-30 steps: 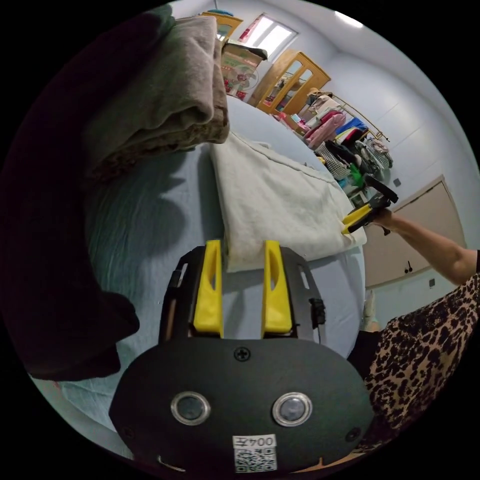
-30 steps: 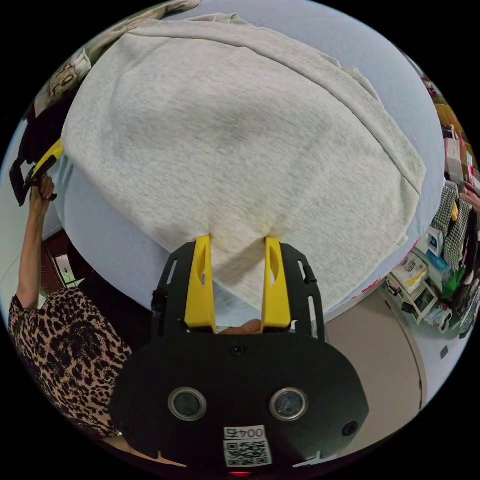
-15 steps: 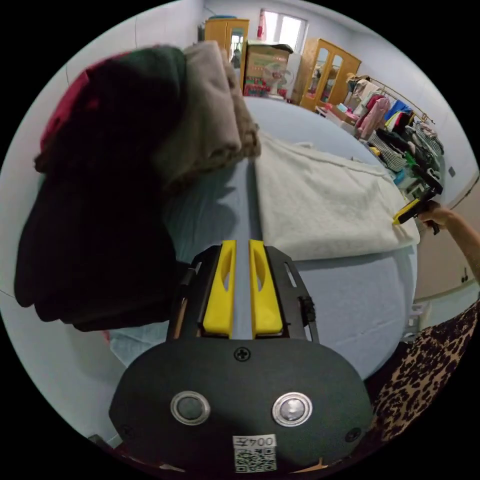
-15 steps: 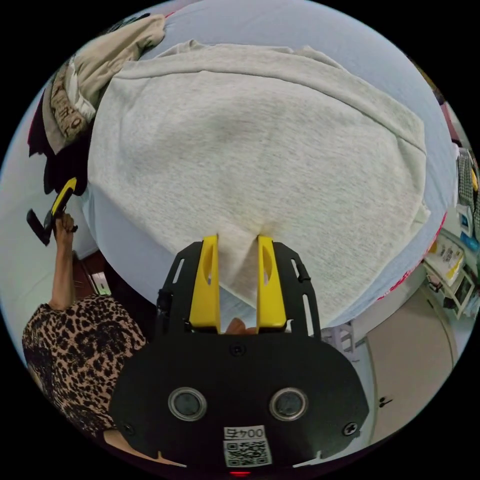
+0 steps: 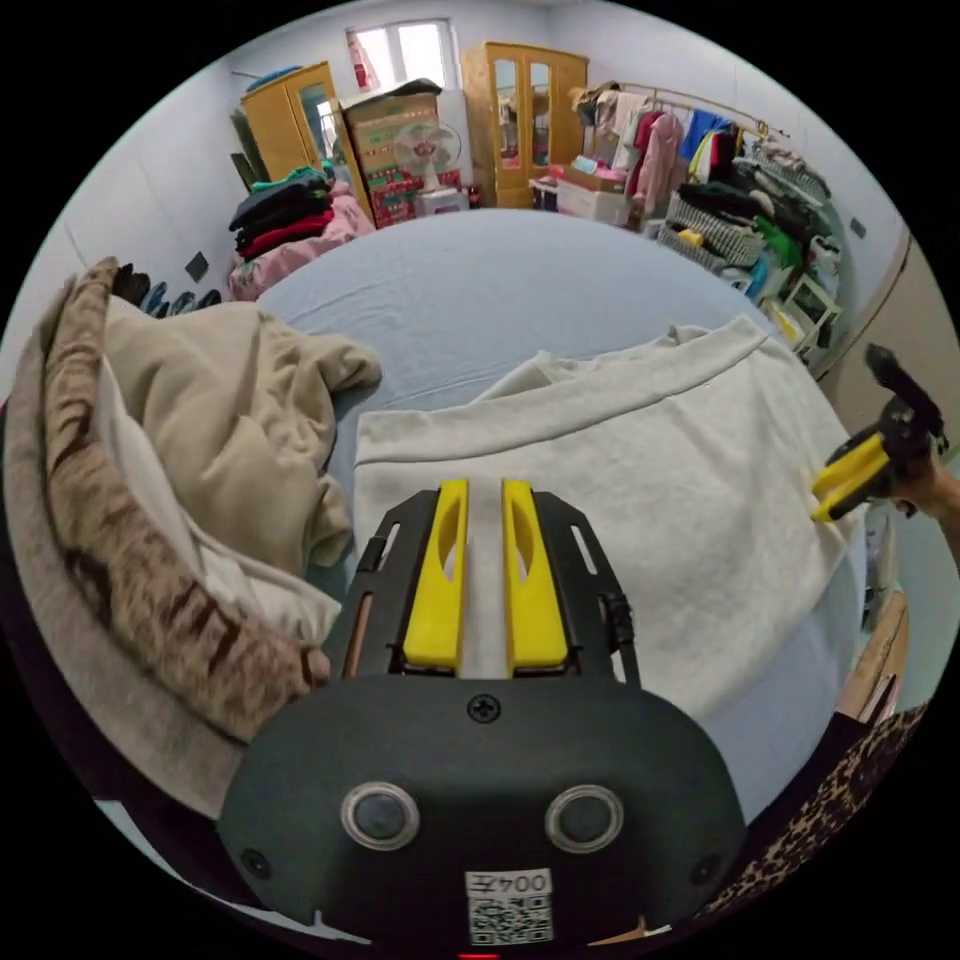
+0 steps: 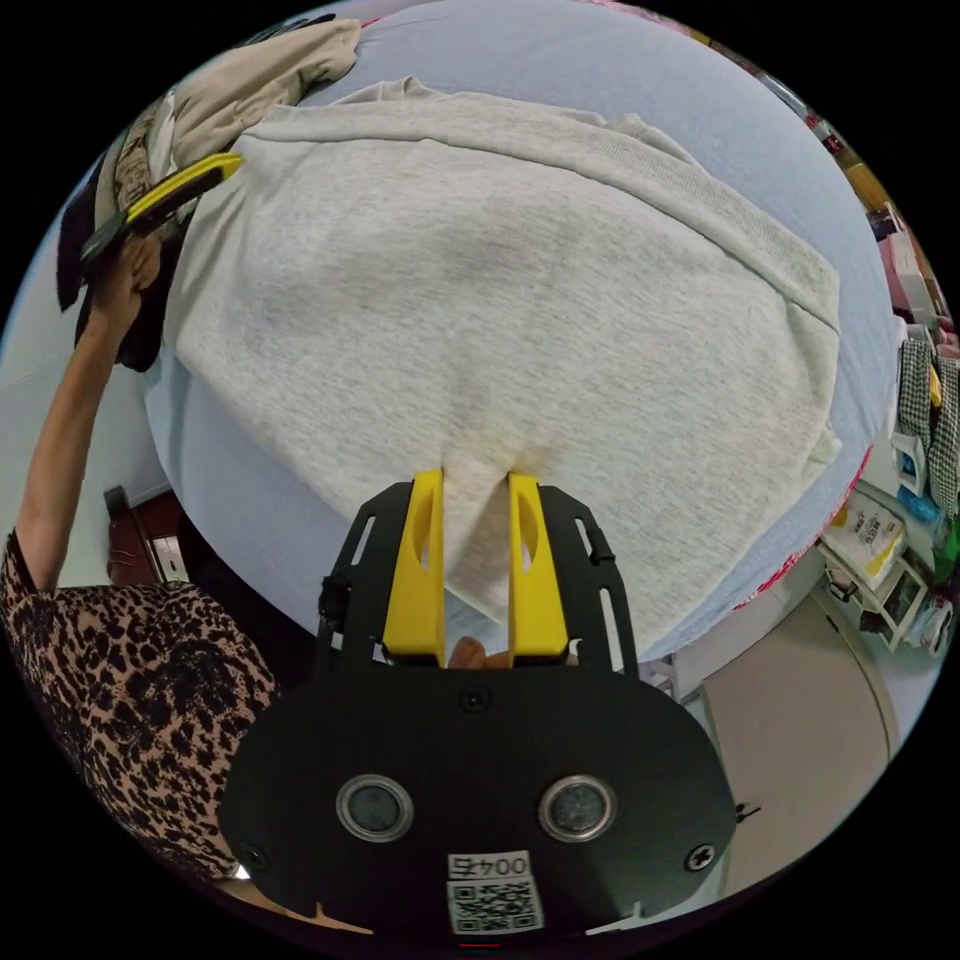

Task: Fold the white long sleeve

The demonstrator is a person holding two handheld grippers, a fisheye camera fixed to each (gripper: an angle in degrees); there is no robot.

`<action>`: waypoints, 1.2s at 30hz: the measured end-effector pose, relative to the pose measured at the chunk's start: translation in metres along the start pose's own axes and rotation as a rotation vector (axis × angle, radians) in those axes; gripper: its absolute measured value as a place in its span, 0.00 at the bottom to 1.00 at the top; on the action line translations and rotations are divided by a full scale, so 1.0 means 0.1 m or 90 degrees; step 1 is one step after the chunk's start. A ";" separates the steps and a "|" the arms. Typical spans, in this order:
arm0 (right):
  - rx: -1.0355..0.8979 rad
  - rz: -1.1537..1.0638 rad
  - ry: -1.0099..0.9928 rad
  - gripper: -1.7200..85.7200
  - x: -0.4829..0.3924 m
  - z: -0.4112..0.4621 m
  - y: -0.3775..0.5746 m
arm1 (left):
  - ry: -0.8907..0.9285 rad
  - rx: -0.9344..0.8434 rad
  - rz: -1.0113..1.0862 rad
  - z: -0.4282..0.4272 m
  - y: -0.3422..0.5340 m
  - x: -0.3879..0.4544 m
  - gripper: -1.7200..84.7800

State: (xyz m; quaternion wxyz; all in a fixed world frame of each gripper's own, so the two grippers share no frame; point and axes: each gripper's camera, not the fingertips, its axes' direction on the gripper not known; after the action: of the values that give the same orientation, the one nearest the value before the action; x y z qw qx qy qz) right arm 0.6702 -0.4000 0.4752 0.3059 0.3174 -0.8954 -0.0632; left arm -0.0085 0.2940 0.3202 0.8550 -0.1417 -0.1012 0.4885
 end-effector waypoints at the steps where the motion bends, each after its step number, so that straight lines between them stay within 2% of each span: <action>1: 0.000 0.001 -0.005 0.12 0.02 0.01 0.01 | -0.017 -0.036 -0.004 0.16 -0.09 -0.02 0.07; 3: -0.002 0.012 -0.021 0.12 0.07 0.03 0.02 | -0.029 -0.104 -0.019 0.42 -0.18 -0.08 0.06; 8: -0.006 0.015 -0.026 0.12 0.13 0.10 0.06 | 0.098 -0.073 -0.114 0.55 -0.16 -0.34 0.04; 16: -0.014 0.022 -0.037 0.13 0.25 0.21 0.12 | 0.050 -0.074 -0.053 0.32 -0.30 -0.03 0.03; 19: -0.001 0.025 -0.028 0.13 0.28 0.26 0.19 | 0.098 -0.031 -0.025 -0.05 -0.12 0.24 0.03; 22: 0.015 0.041 -0.029 0.13 0.33 0.31 0.26 | 0.094 -0.026 -0.017 -0.24 0.33 0.53 0.02; 26: 0.032 0.038 -0.025 0.13 0.40 0.39 0.36 | 0.114 -0.115 -0.077 0.04 0.91 0.68 0.02; 28: 0.044 0.040 -0.032 0.13 0.46 0.42 0.42 | 0.132 -0.113 -0.104 0.15 1.04 0.70 0.02; 30: 0.064 0.049 -0.047 0.13 0.54 0.46 0.49 | 0.142 -0.091 -0.122 0.18 1.07 0.68 0.02; 36: 0.114 0.073 -0.045 0.13 0.68 0.58 0.70 | 0.145 -0.131 -0.118 0.30 0.86 0.72 0.02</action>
State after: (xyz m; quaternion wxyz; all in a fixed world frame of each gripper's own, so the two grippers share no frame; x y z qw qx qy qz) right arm 0.5570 -0.3906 0.4845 0.2474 0.2895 -0.9243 0.0234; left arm -0.0509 0.4015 0.3213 0.8832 -0.2730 -0.0656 0.3756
